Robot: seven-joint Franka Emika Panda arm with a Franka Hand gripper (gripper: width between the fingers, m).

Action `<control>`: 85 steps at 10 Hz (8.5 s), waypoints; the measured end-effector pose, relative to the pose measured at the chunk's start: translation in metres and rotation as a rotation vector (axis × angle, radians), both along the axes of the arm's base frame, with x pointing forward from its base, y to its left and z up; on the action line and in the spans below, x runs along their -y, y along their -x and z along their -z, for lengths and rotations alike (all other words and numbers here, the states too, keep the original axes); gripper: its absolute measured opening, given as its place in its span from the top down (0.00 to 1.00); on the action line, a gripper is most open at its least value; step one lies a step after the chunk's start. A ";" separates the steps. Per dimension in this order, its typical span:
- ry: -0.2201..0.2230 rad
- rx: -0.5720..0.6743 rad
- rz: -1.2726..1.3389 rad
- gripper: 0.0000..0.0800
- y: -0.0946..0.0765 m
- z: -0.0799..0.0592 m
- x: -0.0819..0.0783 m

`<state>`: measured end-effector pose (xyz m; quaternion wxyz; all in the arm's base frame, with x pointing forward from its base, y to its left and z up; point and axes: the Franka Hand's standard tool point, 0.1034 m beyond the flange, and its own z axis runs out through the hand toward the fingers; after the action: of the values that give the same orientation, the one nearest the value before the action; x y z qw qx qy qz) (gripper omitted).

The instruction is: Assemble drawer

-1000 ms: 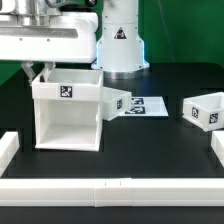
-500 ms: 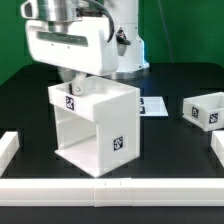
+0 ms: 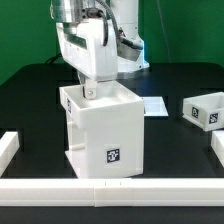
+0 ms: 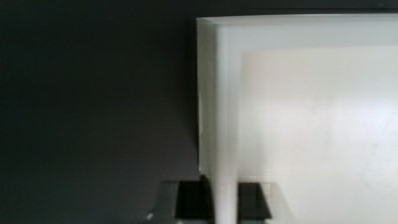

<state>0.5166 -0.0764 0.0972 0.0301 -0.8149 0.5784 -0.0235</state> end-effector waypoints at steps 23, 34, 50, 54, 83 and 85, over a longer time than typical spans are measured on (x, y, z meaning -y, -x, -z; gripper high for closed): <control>-0.058 -0.038 0.329 0.95 -0.038 0.000 -0.164; -0.153 0.011 0.260 0.19 -0.011 -0.065 -0.156; -0.111 0.013 -0.030 0.19 0.032 -0.048 -0.145; -0.042 0.017 -0.304 0.19 0.082 -0.012 -0.123; 0.151 -0.090 -0.465 0.95 0.149 0.081 -0.082; 0.151 -0.090 -0.465 0.95 0.149 0.081 -0.082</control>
Offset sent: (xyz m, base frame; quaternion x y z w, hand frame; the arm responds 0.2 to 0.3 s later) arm 0.0396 0.0769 0.0060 -0.0055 -0.0047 0.0949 0.9955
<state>0.3681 0.0055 0.0161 -0.0519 -0.9262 0.3727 -0.0226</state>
